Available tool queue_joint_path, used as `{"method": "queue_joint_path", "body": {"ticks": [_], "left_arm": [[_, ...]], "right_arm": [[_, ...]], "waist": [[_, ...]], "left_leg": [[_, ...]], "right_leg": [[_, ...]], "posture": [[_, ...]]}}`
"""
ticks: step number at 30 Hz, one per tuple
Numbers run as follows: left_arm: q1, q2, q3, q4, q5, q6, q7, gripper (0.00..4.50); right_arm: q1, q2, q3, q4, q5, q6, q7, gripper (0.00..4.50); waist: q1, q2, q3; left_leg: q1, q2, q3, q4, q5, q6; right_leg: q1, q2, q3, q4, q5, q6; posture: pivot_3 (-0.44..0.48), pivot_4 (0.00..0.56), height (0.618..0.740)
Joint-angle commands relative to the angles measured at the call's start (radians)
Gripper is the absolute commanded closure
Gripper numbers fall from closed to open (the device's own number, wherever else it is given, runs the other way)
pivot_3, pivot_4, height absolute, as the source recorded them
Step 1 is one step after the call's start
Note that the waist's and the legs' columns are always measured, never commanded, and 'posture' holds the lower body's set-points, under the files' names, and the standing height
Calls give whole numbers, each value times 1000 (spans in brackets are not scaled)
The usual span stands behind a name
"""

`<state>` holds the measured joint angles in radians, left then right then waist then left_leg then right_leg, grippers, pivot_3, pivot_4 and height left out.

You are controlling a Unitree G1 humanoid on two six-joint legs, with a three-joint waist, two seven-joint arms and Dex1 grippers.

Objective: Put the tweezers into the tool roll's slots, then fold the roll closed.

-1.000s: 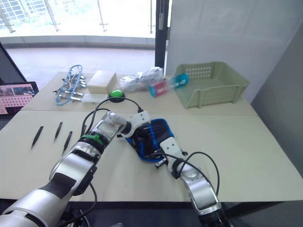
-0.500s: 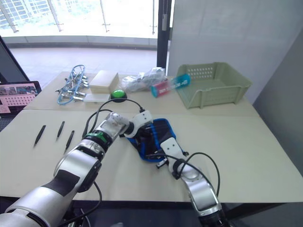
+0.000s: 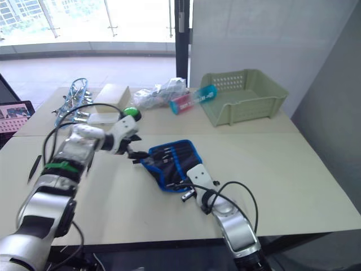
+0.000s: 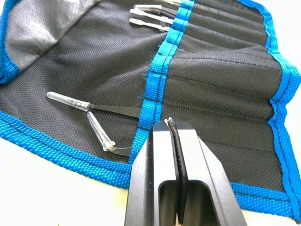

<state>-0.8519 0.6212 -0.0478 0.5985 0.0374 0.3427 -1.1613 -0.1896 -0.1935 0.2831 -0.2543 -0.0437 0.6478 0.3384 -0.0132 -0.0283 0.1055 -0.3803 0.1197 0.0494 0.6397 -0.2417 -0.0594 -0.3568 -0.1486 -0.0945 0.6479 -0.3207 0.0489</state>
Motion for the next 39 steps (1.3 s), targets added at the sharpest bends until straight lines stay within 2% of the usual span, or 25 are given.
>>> {"method": "queue_joint_path", "body": {"ticks": [1,5,8,11,15,19,24,29,39], "left_arm": [[115,65,173,-219,-141,49,26,26],[335,122,372,-413,-251,139,105,26],[513,143,579,-521,-354,263,158,26],[657,160,714,-567,-384,341,233,26],[841,128,960,-592,-427,333,323,26],[1052,69,1146,-534,-449,201,331,26],[1162,37,1157,-508,-486,129,324,26],[1192,26,1153,-500,-528,113,357,26],[1032,102,976,-334,-488,74,449,26]], "right_arm": [[52,-31,24,121,-5,61,21,4500],[53,-40,20,110,0,53,32,4500],[60,-58,13,108,6,43,43,4500],[64,-72,7,105,14,35,51,4500],[66,-84,1,100,28,12,65,4500],[57,-94,-9,105,32,-27,83,4500],[46,-106,-25,127,40,-47,91,4500],[40,-107,-23,135,40,-52,93,4500],[40,-103,-25,120,39,-47,83,4500]], "waist": [[2,-1,0],[1,0,2],[0,2,3],[2,1,4],[7,-5,4],[1,-5,4],[16,-6,4],[15,-6,3],[12,-7,3]], "left_leg": [[0,0,0,0,0,0],[0,0,-1,0,0,0],[0,0,-1,0,0,0],[1,0,-1,-1,-1,1],[0,0,-1,-1,-2,-1],[0,1,-1,-1,-3,-3],[1,1,-2,-2,-3,-4],[1,1,-2,-2,-3,-4],[1,1,-2,-3,-3,-4]], "right_leg": [[0,0,0,0,0,0],[0,0,0,0,0,0],[0,0,0,0,0,0],[-1,0,0,0,0,0],[0,0,0,-1,0,0],[-1,0,0,-2,-1,-1],[-5,0,-2,-2,-1,-2],[-6,0,-1,-1,-1,-3],[-6,0,-1,-1,-1,-3]], "posture": [[0,150,716],[0,150,716],[0,150,716],[0,150,716],[0,150,716],[0,150,716],[0,150,716],[0,150,716],[0,150,716]]}}
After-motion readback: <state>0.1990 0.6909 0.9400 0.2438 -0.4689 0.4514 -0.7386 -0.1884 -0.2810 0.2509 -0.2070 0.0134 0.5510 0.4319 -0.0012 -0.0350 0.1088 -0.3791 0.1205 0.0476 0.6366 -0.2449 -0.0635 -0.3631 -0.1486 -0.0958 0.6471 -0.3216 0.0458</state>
